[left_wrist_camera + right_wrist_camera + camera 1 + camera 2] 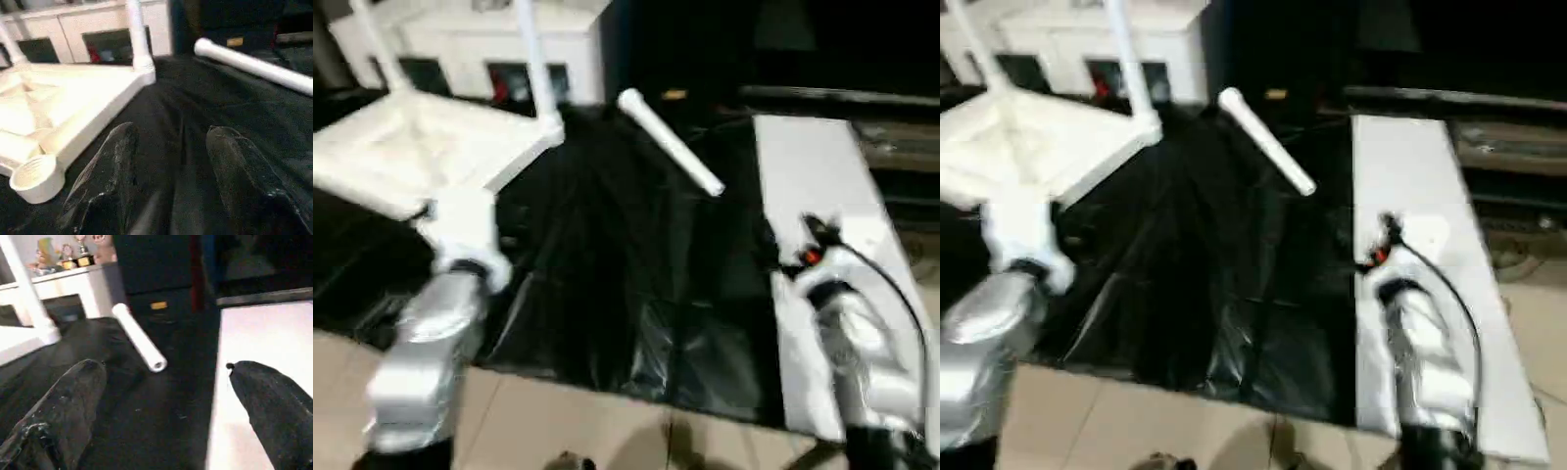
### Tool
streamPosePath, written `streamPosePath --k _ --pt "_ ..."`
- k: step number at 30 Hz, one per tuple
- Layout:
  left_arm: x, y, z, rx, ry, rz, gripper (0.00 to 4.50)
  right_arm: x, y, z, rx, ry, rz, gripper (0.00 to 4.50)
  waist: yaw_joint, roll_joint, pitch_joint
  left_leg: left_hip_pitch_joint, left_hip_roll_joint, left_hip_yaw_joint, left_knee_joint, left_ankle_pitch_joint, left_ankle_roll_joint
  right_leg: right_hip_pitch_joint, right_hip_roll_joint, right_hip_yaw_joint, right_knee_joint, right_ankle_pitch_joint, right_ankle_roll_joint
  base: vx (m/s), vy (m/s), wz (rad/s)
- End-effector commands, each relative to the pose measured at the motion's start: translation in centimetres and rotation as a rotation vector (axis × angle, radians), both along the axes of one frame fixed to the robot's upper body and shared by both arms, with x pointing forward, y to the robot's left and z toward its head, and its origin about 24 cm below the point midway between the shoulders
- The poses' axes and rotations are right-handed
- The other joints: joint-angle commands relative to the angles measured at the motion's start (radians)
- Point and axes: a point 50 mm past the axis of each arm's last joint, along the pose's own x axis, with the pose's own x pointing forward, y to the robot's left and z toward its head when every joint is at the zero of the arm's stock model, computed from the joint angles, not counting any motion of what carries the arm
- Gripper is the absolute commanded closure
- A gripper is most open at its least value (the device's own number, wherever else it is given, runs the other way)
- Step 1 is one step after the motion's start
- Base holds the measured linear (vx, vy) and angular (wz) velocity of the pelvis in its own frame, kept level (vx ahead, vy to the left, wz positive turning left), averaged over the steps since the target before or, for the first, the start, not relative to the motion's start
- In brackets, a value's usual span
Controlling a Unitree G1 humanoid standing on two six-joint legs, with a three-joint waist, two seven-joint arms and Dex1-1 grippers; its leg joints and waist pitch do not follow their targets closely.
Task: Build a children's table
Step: Move to table
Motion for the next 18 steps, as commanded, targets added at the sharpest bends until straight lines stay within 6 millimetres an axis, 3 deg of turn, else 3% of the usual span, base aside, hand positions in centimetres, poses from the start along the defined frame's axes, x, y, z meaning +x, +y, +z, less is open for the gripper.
streamPosePath --k 1,2,3,4,5,6,7,8,9,10,11,12,13,14,15,16,17,18 --pt "-0.2 0.5 -0.7 -0.003 0.017 0.042 1.93 0.3 0.5 0.8 -0.006 -0.009 0.009 0.03 -0.010 -0.077 -0.066 0.048 -0.011 -0.001 0.124 -0.379 0.051 -0.027 -0.132 0.061 -0.243 -0.970 -0.041 0.047 -0.070 0.67" --pt "-0.4 0.4 -1.0 -0.003 0.018 0.043 1.93 0.2 0.3 1.0 -0.018 0.001 -0.001 0.03 -0.028 -0.051 -0.026 -0.027 -0.030 -0.051 0.234 -0.116 0.103 0.001 -0.171 0.090 -0.309 -1.143 -0.118 0.047 -0.070 0.67" --pt "-0.5 0.3 -1.1 -0.004 0.019 0.042 1.93 0.1 0.2 1.1 -0.020 0.004 -0.005 0.03 -0.029 -0.041 -0.023 -0.044 -0.006 -0.077 0.259 -0.165 0.078 0.049 -0.208 0.080 -0.283 -1.122 -0.119 0.104 -0.023 0.61" --pt "-0.6 0.3 -1.3 -0.005 0.019 0.041 1.93 -0.1 0.1 1.3 -0.020 0.014 -0.013 0.03 -0.029 -0.034 -0.036 -0.047 0.006 -0.084 0.251 -0.215 0.074 0.082 -0.216 0.068 -0.267 -1.054 -0.140 0.064 0.022 0.74" --pt "-1.0 0.3 -1.7 -0.011 0.031 0.054 1.93 -0.1 -0.3 1.5 -0.022 0.028 -0.043 0.03 -0.021 -0.013 -0.048 -0.005 0.028 -0.072 0.172 -0.303 0.097 0.107 -0.186 0.021 -0.254 -0.851 -0.186 0.064 0.022 0.74" --pt "-1.2 0.4 -1.9 -0.014 0.036 0.060 1.93 -0.1 -0.5 1.6 -0.021 0.035 -0.055 0.03 -0.029 0.022 -0.088 0.151 0.066 -0.094 0.027 -0.397 0.037 0.050 -0.026 -0.016 -0.164 -0.433 -0.229 -0.003 0.038 0.67" --pt "-1.4 0.4 -2.2 -0.019 0.036 0.072 1.93 -0.2 -0.6 1.9 -0.022 0.041 -0.074 0.03 -0.075 0.007 -0.043 0.141 0.121 -0.177 -0.077 -0.501 0.102 -0.008 0.037 -0.023 -0.082 -0.284 -0.186 0.047 0.054 0.30" --pt "-1.5 0.5 -2.2 -0.024 0.028 0.079 1.93 -0.2 -0.7 2.1 -0.023 0.042 -0.085 0.03 -0.096 0.028 -0.090 0.228 0.156 -0.212 -0.073 -0.369 0.218 -0.081 0.021 -0.003 0.013 -0.038 -0.048 0.047 0.054 0.30" --pt "-1.5 0.5 -2.2 -0.024 0.028 0.079 1.93 -0.2 -0.7 2.1 -0.023 0.042 -0.085 0.03 -0.100 0.029 -0.085 0.218 0.152 -0.205 -0.078 -0.329 0.256 -0.086 0.018 -0.001 0.023 -0.005 -0.008 0.112 0.051 0.05" --pt "-1.6 0.5 -2.1 -0.024 0.020 0.083 1.93 0.0 -0.6 2.3 -0.023 0.042 -0.085 0.03 -0.091 0.003 -0.081 0.212 0.144 -0.179 -0.083 -0.270 0.316 -0.110 0.008 0.004 0.027 0.058 0.026 0.111 0.027 -0.02" --pt "-1.7 0.6 -2.1 -0.023 0.017 0.089 1.93 0.1 -0.5 2.4 -0.034 0.041 -0.075 0.03 -0.091 -0.003 -0.085 0.210 0.134 -0.165 -0.088 -0.243 0.333 -0.115 0.005 0.007 0.023 0.094 0.028 0.111 0.027 -0.02" --pt "-1.7 0.7 -2.1 -0.022 0.015 0.093 1.93 0.2 -0.4 2.4 -0.041 0.041 -0.068 0.03 -0.089 -0.029 -0.077 0.193 0.093 -0.123 -0.094 -0.226 0.328 -0.108 -0.013 0.021 -0.034 0.170 -0.011 0.109 -0.016 -0.03" --pt "-1.8 0.8 -2.1 -0.021 0.015 0.097 1.93 0.3 -0.3 2.5 -0.050 0.039 -0.063 0.03 -0.083 -0.044 -0.073 0.169 0.056 -0.084 -0.093 -0.280 0.299 -0.077 -0.017 0.031 -0.086 0.183 -0.037 0.121 -0.083 0.00" --pt "-1.9 0.8 -2.1 -0.020 0.014 0.099 1.93 0.5 -0.3 2.7 -0.052 0.039 -0.060 0.03 -0.057 -0.112 -0.094 0.113 -0.050 -0.029 -0.017 -0.353 0.242 0.039 -0.043 0.127 -0.185 -0.059 -0.039 0.121 -0.083 0.00" --pt "-1.9 0.9 -2.1 -0.020 0.013 0.100 1.93 0.6 -0.2 2.8 -0.056 0.039 -0.056 0.03 -0.028 -0.121 -0.096 0.087 -0.086 -0.029 0.110 -0.246 0.201 0.081 -0.119 0.206 -0.259 -0.511 -0.090 0.155 -0.097 0.02" --pt "-1.9 0.9 -2.1 -0.019 0.013 0.101 1.93 0.7 -0.2 2.8 -0.058 0.039 -0.054 0.03 -0.016 -0.111 -0.093 0.029 -0.071 -0.060 0.143 -0.150 0.135 0.117 -0.129 0.209 -0.249 -0.564 -0.135 0.171 -0.052 -0.06" --pt "-1.9 0.9 -2.1 -0.019 0.013 0.101 1.93 0.7 -0.2 2.8 -0.058 0.039 -0.054 0.03 -0.017 -0.106 -0.098 0.007 -0.067 -0.071 0.152 -0.115 0.113 0.126 -0.127 0.207 -0.237 -0.506 -0.159 0.171 -0.052 -0.06" --pt "-1.9 0.9 -2.1 -0.019 0.010 0.100 1.93 0.9 -0.3 3.0 -0.050 0.037 -0.056 0.03 -0.011 -0.090 -0.085 -0.012 -0.039 -0.086 0.152 -0.066 0.087 0.120 -0.138 0.194 -0.244 -0.383 -0.253 0.146 -0.013 -0.05"
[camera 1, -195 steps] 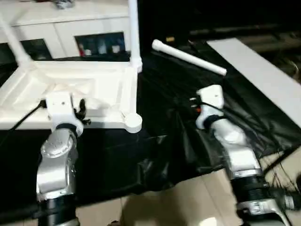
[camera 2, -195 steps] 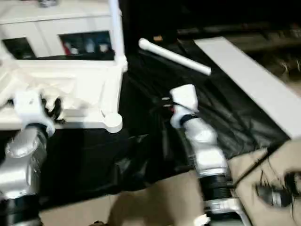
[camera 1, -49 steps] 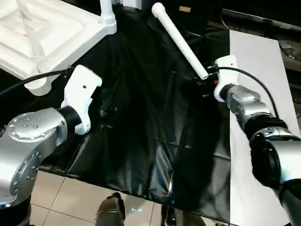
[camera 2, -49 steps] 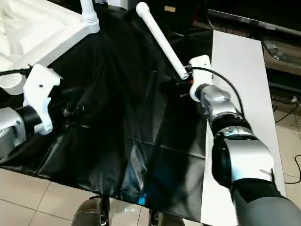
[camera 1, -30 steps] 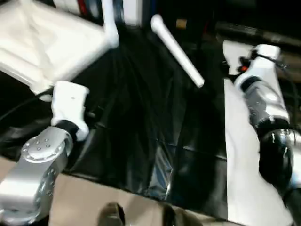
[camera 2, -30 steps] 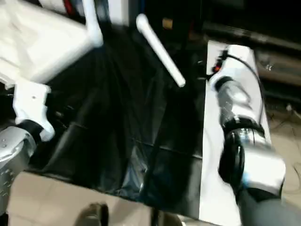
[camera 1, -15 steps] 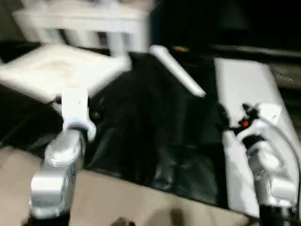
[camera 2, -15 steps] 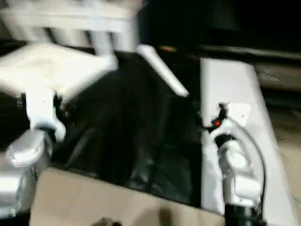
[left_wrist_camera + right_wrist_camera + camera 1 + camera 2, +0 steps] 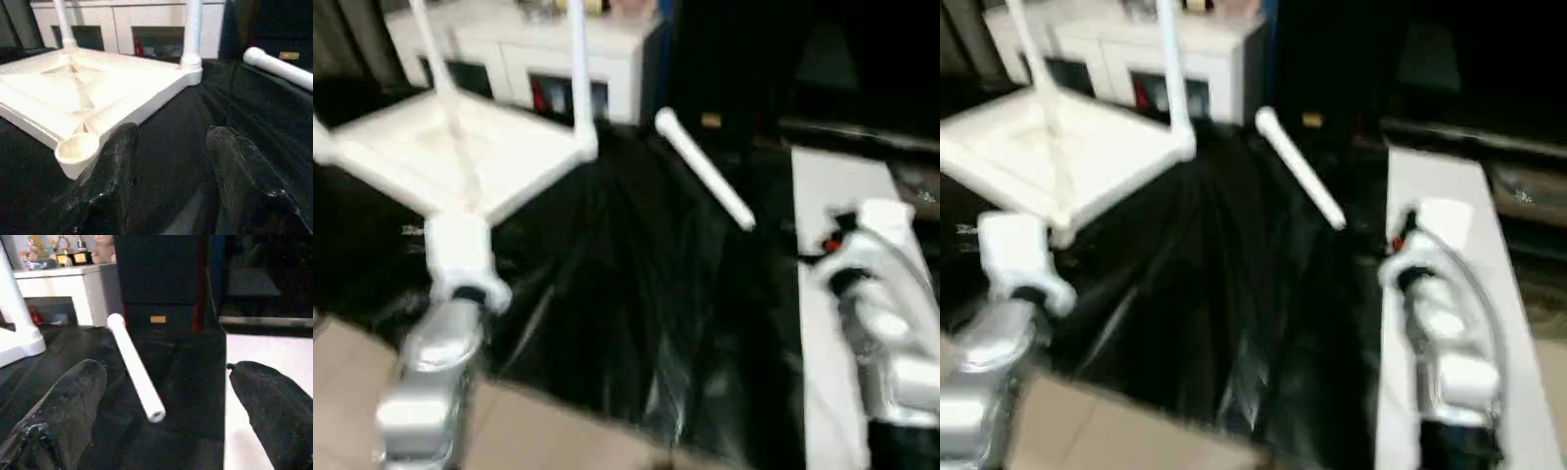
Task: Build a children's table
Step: Move to table
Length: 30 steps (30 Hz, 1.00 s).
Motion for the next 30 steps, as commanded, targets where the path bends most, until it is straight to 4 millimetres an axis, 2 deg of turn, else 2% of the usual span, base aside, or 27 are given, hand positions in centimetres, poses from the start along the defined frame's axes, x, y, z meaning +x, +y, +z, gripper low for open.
streamPosePath --k 1,2,3,4,5,6,7,8,9,10,11,12,13,14,15,16,17,18,19,20,21,22,23,24,25,26,30 --pt "0.2 0.4 0.5 0.029 -0.027 0.022 1.93 1.1 0.7 0.8 0.010 -0.018 0.035 0.03 0.029 -0.014 -0.039 -0.096 0.054 -0.025 -0.022 0.146 -0.001 0.111 -0.172 0.127 -0.164 -0.433 -0.279 0.110 0.030 -0.02" --pt "0.3 0.4 0.6 0.033 -0.031 0.020 1.93 1.2 0.7 0.8 0.006 -0.017 0.038 0.03 0.028 0.000 -0.031 -0.087 0.074 -0.018 -0.085 0.196 0.005 0.084 -0.128 0.060 -0.169 -0.445 -0.297 0.110 0.030 -0.02" --pt "0.5 0.3 0.7 0.037 -0.035 0.019 1.93 1.3 0.8 0.8 -0.002 -0.015 0.042 0.03 0.022 0.035 -0.029 -0.045 0.093 -0.004 -0.167 0.156 0.005 0.067 -0.075 -0.009 -0.174 -0.495 -0.249 0.125 0.087 0.04" --pt "0.6 0.2 0.8 0.044 -0.040 0.011 1.93 1.5 0.8 0.7 0.007 -0.010 0.050 0.03 0.011 0.047 -0.023 -0.036 0.114 -0.016 -0.210 0.045 0.010 0.058 -0.032 -0.028 -0.149 -0.464 -0.212 0.133 0.129 0.05" --pt "0.6 0.2 0.8 0.044 -0.040 0.011 1.93 1.5 0.8 0.7 0.007 -0.010 0.050 0.03 -0.022 0.084 -0.022 0.026 0.197 -0.104 -0.280 -0.394 -0.040 0.000 0.011 -0.036 -0.018 -0.351 -0.123 0.133 0.129 0.05" --pt "0.6 0.2 0.9 0.047 -0.042 0.006 1.93 1.5 0.9 0.6 0.015 -0.007 0.055 0.03 -0.024 0.081 -0.050 0.081 0.227 -0.143 -0.297 -0.536 -0.032 -0.024 -0.003 -0.026 0.052 -0.168 -0.059 0.142 0.093 0.05" --pt "0.6 0.2 0.9 0.047 -0.042 0.006 1.93 1.5 0.9 0.6 0.015 -0.007 0.055 0.03 -0.027 0.081 -0.054 0.095 0.222 -0.145 -0.294 -0.510 0.006 -0.042 -0.005 -0.027 0.055 -0.108 -0.023 0.168 0.055 0.07" --pt "0.6 0.3 1.0 0.051 -0.044 0.002 1.93 1.8 0.8 0.4 0.043 0.004 0.052 0.03 -0.029 0.074 -0.049 0.094 0.206 -0.129 -0.284 -0.408 0.089 -0.066 -0.010 -0.032 0.064 -0.034 0.018 0.168 0.055 0.07" --pt "0.7 0.3 1.0 0.053 -0.043 0.002 1.93 2.0 0.7 0.1 0.060 0.016 0.045 0.03 -0.033 0.062 -0.047 0.088 0.194 -0.111 -0.287 -0.325 0.164 -0.074 -0.019 -0.032 0.060 0.008 0.027 0.147 0.039 -0.01" --pt "0.7 0.4 0.9 0.054 -0.042 0.002 1.93 2.1 0.6 -0.1 0.067 0.024 0.039 0.03 -0.038 0.059 -0.053 0.094 0.183 -0.106 -0.283 -0.276 0.192 -0.081 -0.025 -0.031 0.049 0.031 0.027 0.125 -0.008 -0.02" --pt "0.8 0.3 0.9 0.047 -0.036 -0.012 1.93 2.5 0.5 -0.3 0.063 0.034 0.042 0.03 -0.035 0.030 -0.044 0.067 0.152 -0.062 -0.279 -0.232 0.201 -0.069 -0.044 -0.016 -0.009 0.078 0.005 0.125 -0.008 -0.02" --pt "0.9 0.2 0.9 0.055 -0.029 -0.019 1.93 2.6 0.5 -0.3 0.066 0.031 0.045 0.03 -0.020 -0.027 -0.056 0.004 0.080 -0.001 -0.229 -0.176 0.175 -0.002 -0.094 0.045 -0.098 0.072 -0.012 0.113 -0.067 0.06" --pt "0.9 0.2 0.8 0.071 -0.018 -0.031 1.93 2.8 0.5 -0.3 0.069 0.025 0.052 0.03 0.006 -0.044 -0.068 -0.039 0.020 0.033 -0.142 -0.083 0.154 0.057 -0.151 0.109 -0.136 0.025 -0.079 0.131 -0.078 0.04" --pt "0.9 0.2 0.8 0.071 -0.018 -0.031 1.93 2.8 0.5 -0.3 0.069 0.025 0.052 0.03 0.032 -0.044 -0.084 -0.105 0.044 -0.011 -0.107 0.217 0.075 0.114 -0.188 0.126 -0.074 0.430 -0.151 0.131 -0.078 0.04" --pt "0.9 0.2 0.8 0.071 -0.018 -0.031 1.93 2.8 0.5 -0.3 0.069 0.025 0.052 0.03 0.032 -0.044 -0.084 -0.105 0.044 -0.011 -0.107 0.217 0.075 0.114 -0.188 0.126 -0.074 0.430 -0.151 0.127 -0.063 -0.07" --pt "0.9 0.0 0.9 0.079 -0.018 -0.054 1.93 3.2 0.3 -0.3 0.079 0.019 0.050 0.03 0.033 -0.018 -0.080 -0.096 0.057 -0.010 -0.175 0.441 0.002 0.071 -0.107 0.038 -0.019 0.911 -0.138 0.019 -0.076 -0.10" --pt "0.9 -0.1 1.0 0.090 -0.022 -0.074 1.93 3.8 0.2 -0.3 0.084 0.018 0.056 0.03 0.032 0.000 -0.083 -0.086 0.065 -0.009 -0.186 0.488 0.000 0.056 -0.086 0.019 -0.015 0.935 -0.133 0.019 -0.076 -0.10" --pt "0.9 -0.1 1.0 0.090 -0.022 -0.074 1.93 3.8 0.2 -0.3 0.084 0.018 0.056 0.03 0.022 0.016 -0.087 -0.082 0.093 -0.017 -0.186 0.483 0.006 0.046 -0.062 0.009 -0.015 0.811 -0.145 0.000 0.000 0.00" --pt "0.9 -0.1 1.0 0.090 -0.022 -0.074 1.93 3.8 0.2 -0.3 0.084 0.018 0.056 0.03 0.029 0.024 -0.090 -0.066 0.110 -0.019 -0.178 0.470 -0.003 0.033 -0.058 0.009 -0.020 0.715 -0.161 0.000 0.000 0.00" --pt "1.0 -0.2 1.3 0.073 -0.016 -0.130 1.93 5.2 0.1 -0.7 0.075 0.034 0.081 0.03 0.028 0.026 -0.079 -0.055 0.134 -0.021 -0.188 0.364 -0.003 0.016 -0.071 0.015 -0.038 0.451 -0.237 0.000 0.000 0.00" --pt "1.2 -0.6 1.7 0.078 -0.010 -0.210 1.93 6.3 -0.1 -1.0 0.050 0.049 0.090 0.03 0.030 0.029 -0.077 -0.054 0.131 -0.017 -0.193 0.271 -0.018 0.013 -0.080 0.012 -0.042 0.342 -0.273 0.000 0.000 0.00" --pt "1.2 -0.9 2.0 0.084 -0.006 -0.263 1.93 6.8 -0.3 -1.1 0.034 0.058 0.085 0.03 0.035 0.030 -0.063 -0.054 0.129 -0.008 -0.206 0.101 -0.044 0.013 -0.086 0.015 -0.061 0.158 -0.308 -0.079 0.043 0.04" --pt "1.2 -1.2 2.3 0.094 -0.005 -0.311 1.93 7.2 -0.4 -1.1 0.027 0.059 0.085 0.03 0.040 0.039 -0.060 -0.046 0.132 -0.005 -0.207 0.042 -0.056 0.006 -0.086 0.017 -0.068 0.103 -0.313 -0.079 0.043 0.04" --pt "1.2 -1.5 2.6 0.093 -0.005 -0.350 1.93 7.6 -0.4 -0.9 0.024 0.058 0.093 0.03 0.044 0.035 -0.051 -0.039 0.139 0.006 -0.217 -0.064 -0.064 -0.002 -0.087 0.019 -0.080 0.011 -0.314 -0.086 0.028 0.11" --pt "1.2 -1.5 2.6 0.093 -0.005 -0.350 1.93 7.6 -0.4 -0.9 0.024 0.058 0.093 0.03 0.045 0.032 -0.046 -0.040 0.142 0.011 -0.221 -0.109 -0.067 -0.004 -0.089 0.021 -0.083 -0.039 -0.309 -0.072 0.017 0.12" --pt "1.1 -1.7 2.8 0.084 -0.007 -0.389 1.93 7.9 -0.4 -0.8 0.010 0.062 0.094 0.03 0.058 0.039 -0.043 -0.031 0.147 0.023 -0.225 -0.162 -0.078 -0.012 -0.094 0.024 -0.093 -0.123 -0.287 -0.072 0.017 0.12" --pt "0.9 -1.8 3.2 0.087 0.002 -0.470 1.93 8.8 -0.5 -0.5 -0.021 0.086 0.096 0.03 0.063 0.037 -0.047 -0.036 0.148 0.036 -0.232 -0.178 -0.101 -0.015 -0.097 0.020 -0.096 -0.194 -0.246 -0.043 0.012 0.04"
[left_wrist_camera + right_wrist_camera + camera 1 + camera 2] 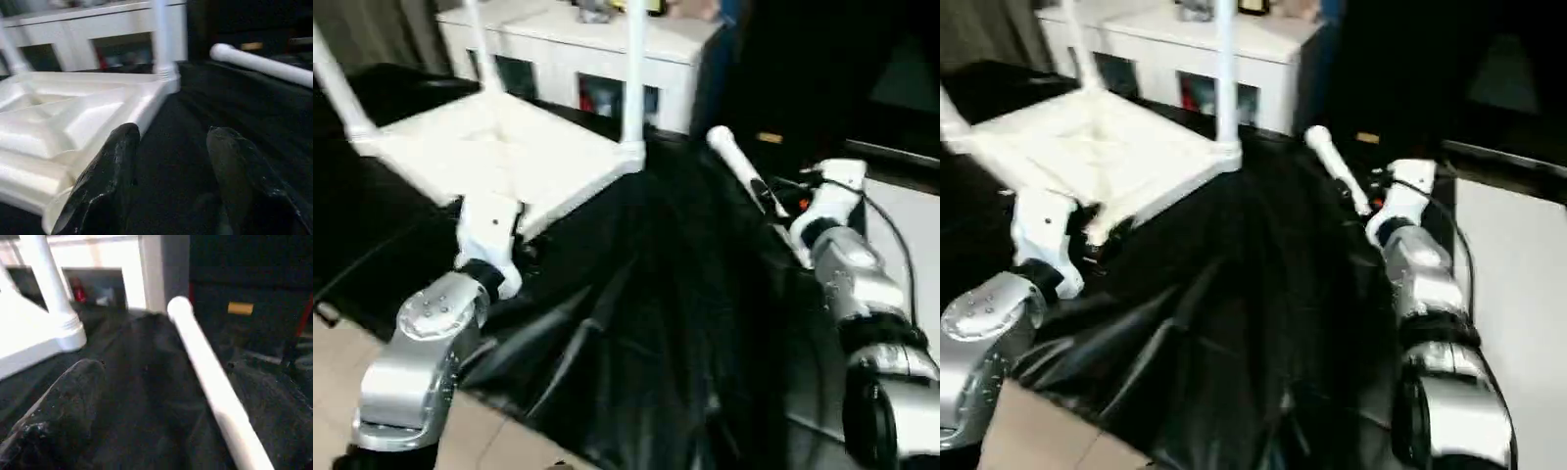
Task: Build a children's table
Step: Move to table, then pick table leg
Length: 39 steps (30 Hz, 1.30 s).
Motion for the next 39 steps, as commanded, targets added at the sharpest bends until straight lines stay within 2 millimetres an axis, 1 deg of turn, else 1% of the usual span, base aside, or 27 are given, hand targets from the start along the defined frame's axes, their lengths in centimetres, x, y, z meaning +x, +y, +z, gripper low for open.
streamPosePath --k 1,2,3,4,6,7,8,9,10,11,12,13,14,16,17,18,19,20,21,22,25,27,30,34,36,37,39 --pt "-0.4 -0.6 0.8 0.026 0.011 -0.130 1.93 0.7 -0.5 0.9 -0.051 0.003 -0.012 0.03 0.002 0.004 -0.053 0.027 0.074 -0.032 -0.102 -0.312 -0.036 0.018 -0.074 0.043 -0.085 -0.216 -0.234 0.000 0.000 0.00" --pt "-0.7 -0.8 0.9 0.036 0.020 -0.177 1.93 0.8 -0.5 0.9 -0.063 0.011 -0.014 0.03 0.010 0.010 -0.056 0.019 0.073 -0.032 -0.102 -0.290 -0.032 0.021 -0.080 0.042 -0.079 -0.192 -0.239 0.000 0.000 0.00" --pt "-0.7 -0.8 0.9 0.036 0.020 -0.177 1.93 0.8 -0.5 0.9 -0.063 0.011 -0.014 0.03 0.011 0.011 -0.055 0.018 0.072 -0.031 -0.102 -0.281 -0.028 0.020 -0.078 0.042 -0.078 -0.182 -0.241 0.000 0.000 0.00" --pt "-0.9 -1.1 1.2 0.043 0.025 -0.229 1.93 0.9 -0.6 0.8 -0.071 0.021 -0.021 0.03 0.019 0.021 -0.054 0.016 0.074 -0.031 -0.101 -0.273 -0.022 0.020 -0.081 0.043 -0.077 -0.166 -0.242 0.000 0.000 0.00" --pt "-1.0 -1.2 1.2 0.045 0.027 -0.245 1.75 0.9 -0.6 0.8 -0.073 0.024 -0.023 0.00 0.021 0.017 -0.057 0.015 0.072 -0.029 -0.100 -0.259 -0.018 0.021 -0.080 0.043 -0.075 -0.149 -0.250 0.000 0.000 0.00" --pt "-1.5 -1.8 1.6 0.012 0.057 -0.340 1.75 1.1 -0.9 0.8 -0.090 0.037 -0.048 0.00 0.029 0.031 -0.062 0.014 0.072 -0.031 -0.097 -0.231 -0.017 0.022 -0.085 0.042 -0.066 -0.109 -0.261 0.000 0.000 0.00" --pt "-1.7 -2.2 2.0 -0.014 0.073 -0.408 1.53 1.1 -1.2 0.9 -0.112 0.050 -0.072 0.00 0.032 0.038 -0.062 0.012 0.070 -0.031 -0.095 -0.212 -0.017 0.021 -0.082 0.039 -0.062 -0.073 -0.275 0.000 0.000 0.00" --pt "-1.9 -2.4 2.1 -0.025 0.082 -0.437 1.53 1.2 -1.3 0.9 -0.117 0.054 -0.078 0.00 0.031 0.032 -0.062 0.012 0.068 -0.027 -0.095 -0.206 -0.013 0.019 -0.075 0.038 -0.064 -0.055 -0.281 0.000 0.000 0.00" --pt "-2.2 -2.7 2.3 -0.043 0.097 -0.484 1.46 1.2 -1.5 1.0 -0.124 0.060 -0.087 0.00 0.034 0.040 -0.052 0.010 0.065 -0.026 -0.094 -0.212 -0.006 0.013 -0.070 0.039 -0.064 -0.025 -0.289 0.000 0.000 0.00" --pt "-2.5 -3.0 2.6 -0.061 0.109 -0.527 1.46 1.2 -1.8 1.1 -0.131 0.067 -0.099 0.00 0.039 0.032 -0.057 0.004 0.066 -0.026 -0.090 -0.174 0.020 0.024 -0.075 0.041 -0.059 0.019 -0.299 0.000 0.000 0.00" --pt "-2.7 -3.1 2.8 -0.071 0.114 -0.550 1.34 1.2 -2.0 1.1 -0.134 0.072 -0.103 0.00 0.045 0.046 -0.050 0.000 0.066 -0.023 -0.086 -0.144 0.044 0.016 -0.076 0.041 -0.061 0.040 -0.303 0.000 0.000 0.00" --pt "-2.9 -3.2 2.9 -0.076 0.120 -0.567 1.34 1.2 -2.1 1.1 -0.140 0.080 -0.104 0.00 0.046 0.049 -0.052 -0.003 0.065 -0.024 -0.083 -0.117 0.055 0.020 -0.078 0.041 -0.055 0.063 -0.308 0.000 0.000 0.00" --pt "-3.4 -3.5 3.1 -0.078 0.128 -0.605 1.23 1.1 -2.6 0.9 -0.177 0.109 -0.110 0.00 0.048 0.056 -0.044 -0.011 0.064 -0.025 -0.078 -0.077 0.086 0.016 -0.074 0.038 -0.053 0.095 -0.316 0.000 0.000 0.00" --pt "-3.7 -3.7 3.2 -0.073 0.133 -0.627 1.00 0.9 -3.0 0.8 -0.218 0.130 -0.120 0.00 0.050 0.056 -0.047 -0.012 0.064 -0.025 -0.075 -0.056 0.105 0.015 -0.071 0.036 -0.051 0.104 -0.319 0.000 0.000 0.00" --pt "-3.9 -3.8 3.3 -0.064 0.138 -0.639 1.00 0.8 -3.5 0.7 -0.277 0.148 -0.146 0.00 0.052 0.056 -0.049 -0.015 0.064 -0.026 -0.070 -0.013 0.127 0.012 -0.070 0.035 -0.048 0.126 -0.318 0.000 0.000 0.00" --pt "-3.9 -3.9 3.3 -0.052 0.137 -0.643 0.81 0.6 -4.1 0.7 -0.307 0.155 -0.180 0.00 0.050 0.058 -0.043 -0.020 0.062 -0.024 -0.067 0.005 0.151 0.008 -0.068 0.033 -0.049 0.131 -0.317 0.000 0.000 0.00" --pt "-4.0 -3.9 3.3 -0.051 0.138 -0.645 0.81 0.5 -4.3 0.6 -0.314 0.160 -0.192 0.00 0.050 0.058 -0.040 -0.021 0.063 -0.024 -0.069 -0.004 0.156 0.007 -0.068 0.033 -0.052 0.110 -0.315 0.000 0.000 0.00" --pt "-4.2 -4.1 3.4 -0.044 0.146 -0.653 0.65 0.1 -5.4 0.5 -0.335 0.183 -0.258 0.00 0.050 0.062 -0.033 -0.016 0.067 -0.025 -0.076 -0.054 0.146 0.006 -0.069 0.033 -0.058 0.028 -0.306 0.000 0.000 0.00" --pt "-4.2 -4.1 3.4 -0.044 0.146 -0.650 0.60 0.1 -5.5 0.5 -0.329 0.185 -0.266 0.00 0.049 0.061 -0.032 -0.015 0.067 -0.024 -0.077 -0.072 0.139 0.006 -0.069 0.033 -0.060 0.010 -0.304 0.000 0.000 0.00" --pt "-4.3 -4.1 3.5 -0.046 0.149 -0.652 0.60 0.0 -5.7 0.4 -0.296 0.189 -0.276 0.00 0.049 0.065 -0.026 -0.016 0.068 -0.025 -0.081 -0.106 0.125 0.006 -0.069 0.034 -0.063 -0.023 -0.298 0.000 0.000 0.00" --pt "-4.9 -3.9 3.5 -0.047 0.169 -0.664 0.23 -0.4 -5.8 -0.5 -0.148 0.228 -0.272 0.00 0.046 0.065 -0.024 -0.015 0.072 -0.025 -0.086 -0.149 0.107 0.008 -0.071 0.035 -0.063 -0.042 -0.293 0.000 0.000 0.00" --pt "-5.1 -3.8 3.4 -0.051 0.185 -0.675 0.10 -0.7 -5.6 -1.1 -0.121 0.258 -0.243 0.00 0.043 0.063 -0.023 -0.018 0.071 -0.025 -0.087 -0.143 0.109 0.009 -0.071 0.034 -0.063 -0.040 -0.300 0.000 0.000 0.00" --pt "-5.0 -3.7 3.5 -0.046 0.180 -0.664 0.04 -0.9 -5.4 -1.6 -0.075 0.283 -0.188 0.00 0.045 0.063 -0.020 -0.017 0.072 -0.021 -0.086 -0.142 0.115 0.006 -0.073 0.036 -0.068 -0.069 -0.306 0.000 0.000 0.00" --pt "-4.8 -3.4 3.6 -0.033 0.178 -0.653 0.04 -1.0 -5.4 -1.8 -0.134 0.301 -0.128 0.00 0.049 0.066 -0.022 -0.017 0.075 -0.017 -0.085 -0.110 0.119 0.005 -0.074 0.036 -0.066 -0.069 -0.307 0.000 0.000 0.00" --pt "-4.8 -3.4 3.7 -0.029 0.179 -0.648 0.00 -1.1 -5.5 -1.8 -0.151 0.303 -0.117 0.29 0.049 0.069 -0.022 -0.016 0.075 -0.017 -0.085 -0.102 0.118 0.003 -0.071 0.035 -0.065 -0.061 -0.309 0.000 0.000 0.00" --pt "-4.8 -3.4 3.7 -0.028 0.180 -0.648 0.00 -1.1 -5.5 -1.7 -0.160 0.304 -0.114 0.29 0.049 0.069 -0.022 -0.015 0.075 -0.017 -0.085 -0.104 0.117 0.003 -0.071 0.035 -0.066 -0.060 -0.309 0.000 0.000 0.00" --pt "-4.7 -3.2 3.7 -0.017 0.179 -0.642 0.00 -1.0 -5.4 -1.6 -0.170 0.308 -0.091 0.48 0.048 0.064 -0.025 -0.015 0.076 -0.016 -0.086 -0.116 0.114 0.005 -0.072 0.036 -0.067 -0.066 -0.309 0.000 0.000 0.00"
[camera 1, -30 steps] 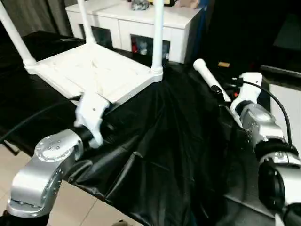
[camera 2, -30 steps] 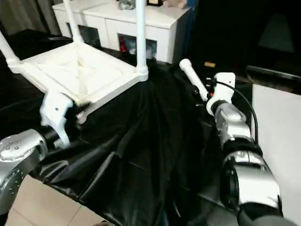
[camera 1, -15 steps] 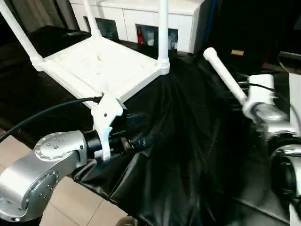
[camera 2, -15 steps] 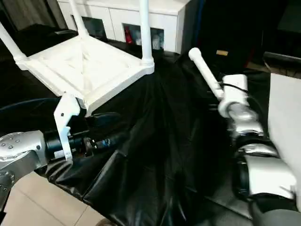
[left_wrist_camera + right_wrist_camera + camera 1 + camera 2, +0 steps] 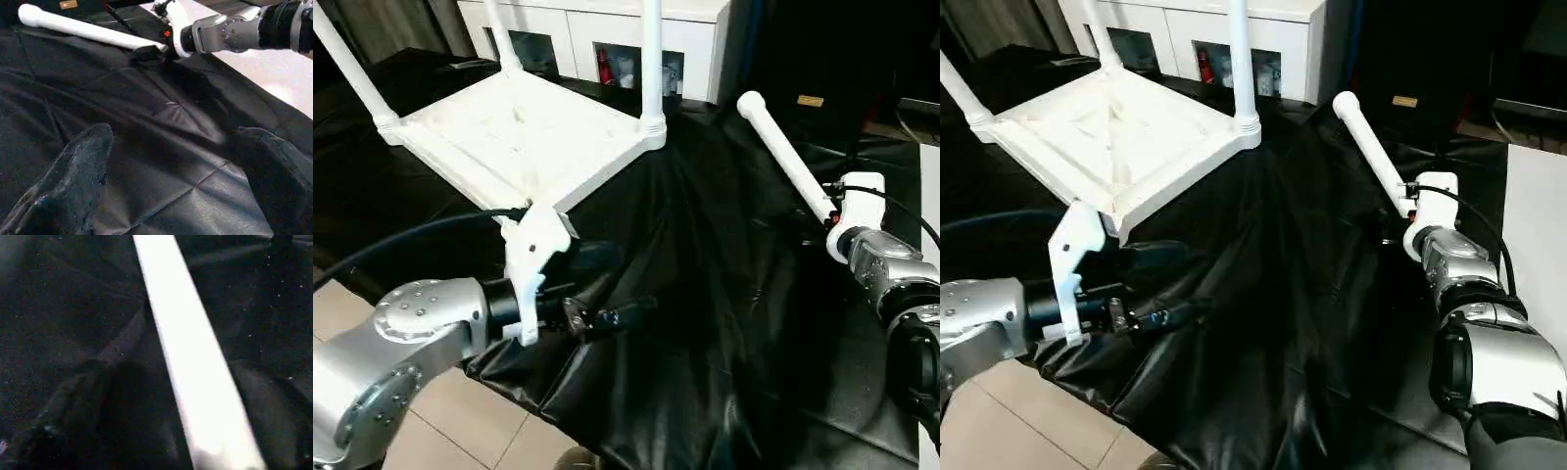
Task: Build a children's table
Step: Pick table leg
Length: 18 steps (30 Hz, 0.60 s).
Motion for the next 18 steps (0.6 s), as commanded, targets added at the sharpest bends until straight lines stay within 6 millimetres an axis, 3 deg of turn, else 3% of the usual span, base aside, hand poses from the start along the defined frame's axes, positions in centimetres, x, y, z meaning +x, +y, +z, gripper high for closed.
streamPosePath --k 1,6,10,11,18 --pt "0.15 0.38 0.27 0.017 -0.009 0.017 0.00 -0.24 0.01 -0.46 -0.015 0.033 0.025 0.60 0.006 -0.018 -0.063 0.024 0.070 -0.030 -0.083 -0.140 0.086 0.042 -0.070 0.039 -0.065 -0.075 -0.307 0.000 0.000 0.00" --pt "0.33 0.49 0.30 0.024 -0.018 0.029 0.00 -0.39 0.09 -0.77 -0.062 0.083 0.063 0.98 0.006 -0.024 -0.064 0.024 0.070 -0.029 -0.083 -0.130 0.084 0.042 -0.072 0.041 -0.067 -0.089 -0.304 0.000 0.000 0.00" --pt "0.23 0.54 0.26 0.034 -0.015 0.021 0.00 -0.53 0.07 -1.03 -0.104 0.122 0.085 1.27 0.006 -0.022 -0.064 0.023 0.070 -0.029 -0.082 -0.124 0.088 0.041 -0.072 0.041 -0.067 -0.095 -0.303 0.000 0.000 0.00" --pt "0.19 0.59 0.20 0.042 -0.014 0.017 0.00 -0.55 0.06 -1.07 -0.105 0.129 0.084 1.27 0.006 -0.018 -0.064 0.024 0.070 -0.029 -0.083 -0.133 0.084 0.041 -0.071 0.041 -0.068 -0.103 -0.300 0.000 0.000 0.00" --pt "0.44 0.52 0.24 0.041 -0.021 0.017 0.00 -0.64 0.02 -1.15 -0.096 0.137 0.094 1.88 0.007 -0.016 -0.065 0.027 0.072 -0.029 -0.085 -0.160 0.064 0.041 -0.072 0.042 -0.070 -0.116 -0.300 0.000 0.000 0.00"
